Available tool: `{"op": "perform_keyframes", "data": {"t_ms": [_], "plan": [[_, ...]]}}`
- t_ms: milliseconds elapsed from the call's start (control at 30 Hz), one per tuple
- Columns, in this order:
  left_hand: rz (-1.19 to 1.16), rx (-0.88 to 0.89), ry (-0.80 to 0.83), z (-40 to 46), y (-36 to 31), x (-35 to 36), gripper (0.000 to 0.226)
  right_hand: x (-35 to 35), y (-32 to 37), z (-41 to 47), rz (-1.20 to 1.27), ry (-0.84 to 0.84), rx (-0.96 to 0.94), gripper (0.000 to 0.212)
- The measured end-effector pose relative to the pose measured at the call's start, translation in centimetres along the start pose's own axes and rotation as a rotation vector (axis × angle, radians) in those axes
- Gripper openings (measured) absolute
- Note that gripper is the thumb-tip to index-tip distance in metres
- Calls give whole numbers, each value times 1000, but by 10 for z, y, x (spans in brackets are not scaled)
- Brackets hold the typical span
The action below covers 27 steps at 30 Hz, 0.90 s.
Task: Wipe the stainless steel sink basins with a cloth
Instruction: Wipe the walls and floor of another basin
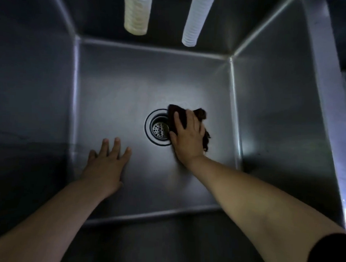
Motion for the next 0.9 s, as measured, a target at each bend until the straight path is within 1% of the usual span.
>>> {"op": "perform_keyframes", "data": {"t_ms": [67,133,200,233,333,367,500,533,600,700,767,900], "plan": [[2,5,3,1,0,1,99,6,31,-2,9,-17,-115,52],[-8,3,17,2,0,1,99,5,45,-3,-67,-81,-185,38],[-6,5,28,1,0,0,100,4,45,2,-137,-80,-175,32],[-8,6,32,1,1,1,100,5,43,7,-120,-57,-143,31],[-26,7,36,2,0,1,101,2,37,21,8,-71,4,29],[-24,6,32,2,0,0,101,2,42,25,5,-57,14,29],[-25,-1,27,2,0,0,100,2,59,24,27,-44,-149,15],[-32,-4,27,2,0,-1,100,3,57,23,3,-18,-202,17],[-49,-10,21,0,0,-3,98,10,50,21,-40,96,-334,24],[-55,-19,5,-3,-1,-9,92,13,42,25,-6,262,-440,30],[-22,-33,-6,-7,-1,-13,88,11,42,30,-17,302,-488,29],[80,-27,-135,0,-14,-38,75,7,46,33,-77,330,-560,28]]}}
Point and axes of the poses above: each hand's wrist, its own z-axis towards the middle knuckle, its own x-axis out of the palm, y = z × x, the point moved 7 cm from there along z, towards the middle knuckle, and after that the axes turned 5 degrees about -x, right-handed, at the moved point
